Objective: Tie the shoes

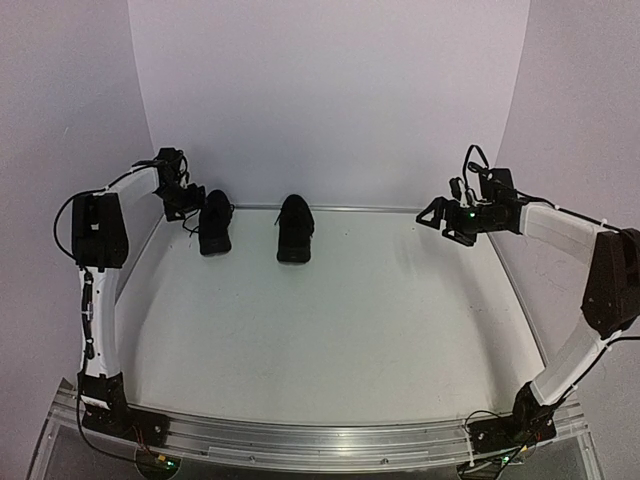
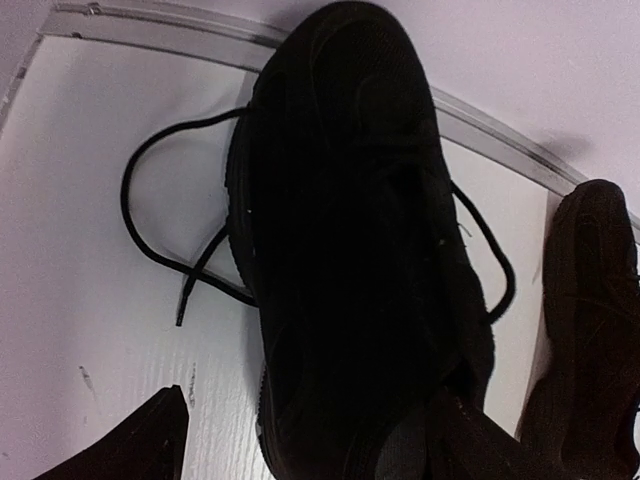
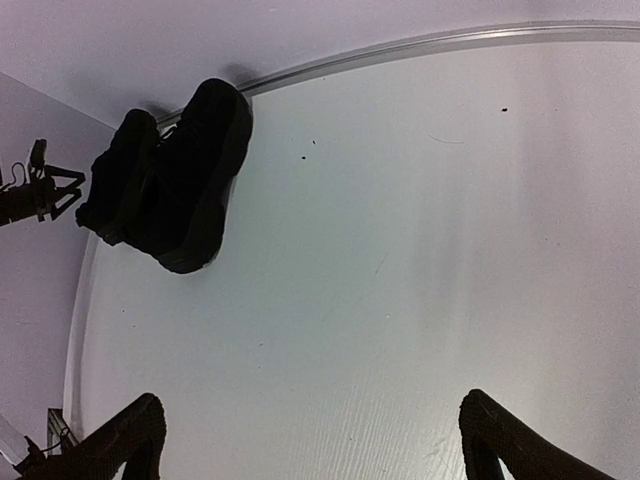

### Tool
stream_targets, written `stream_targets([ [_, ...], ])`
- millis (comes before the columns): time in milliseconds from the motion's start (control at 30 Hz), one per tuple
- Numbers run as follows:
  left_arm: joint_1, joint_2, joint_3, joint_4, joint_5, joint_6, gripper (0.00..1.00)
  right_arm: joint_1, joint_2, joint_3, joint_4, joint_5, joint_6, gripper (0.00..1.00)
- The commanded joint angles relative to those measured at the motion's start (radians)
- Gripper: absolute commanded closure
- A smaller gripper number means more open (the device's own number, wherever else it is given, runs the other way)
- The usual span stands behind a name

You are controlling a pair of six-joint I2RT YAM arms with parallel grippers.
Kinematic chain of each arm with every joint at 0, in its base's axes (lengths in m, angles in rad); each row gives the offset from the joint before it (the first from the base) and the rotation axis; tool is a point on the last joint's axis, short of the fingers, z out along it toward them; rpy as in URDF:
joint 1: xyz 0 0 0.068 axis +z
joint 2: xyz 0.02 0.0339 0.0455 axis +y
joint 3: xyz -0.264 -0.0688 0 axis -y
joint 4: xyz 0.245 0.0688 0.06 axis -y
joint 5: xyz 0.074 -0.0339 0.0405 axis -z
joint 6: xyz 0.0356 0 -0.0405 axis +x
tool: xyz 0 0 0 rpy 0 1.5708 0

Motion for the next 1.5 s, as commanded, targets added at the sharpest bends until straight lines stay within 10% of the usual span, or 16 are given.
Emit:
stream_targets([
  [0, -0.004, 0.044, 0.008, 0.048, 0.053, 0.025, 0.19, 0.002, -0.041, 0.015, -0.018, 0.028, 0.008, 0.02],
  [500, -0.005, -0.069, -0.071, 0.077, 0.067, -0.02, 1.0, 0.003, -0.038, 0.026, -0.037, 0.01, -0.001, 0.02],
  [1100, -0.367, -0.963, -0.831, 0.157, -0.146, -0.322, 1.0, 0.004, -0.051, 0.038, -0.04, -0.18, 0.017, 0.02],
  [1467, -0.681, -1.474, -1.249, 0.25, -0.167, -0.561, 1.0, 0.02, -0.332, -0.133, -0.071, -0.164, 0.113, 0.02],
])
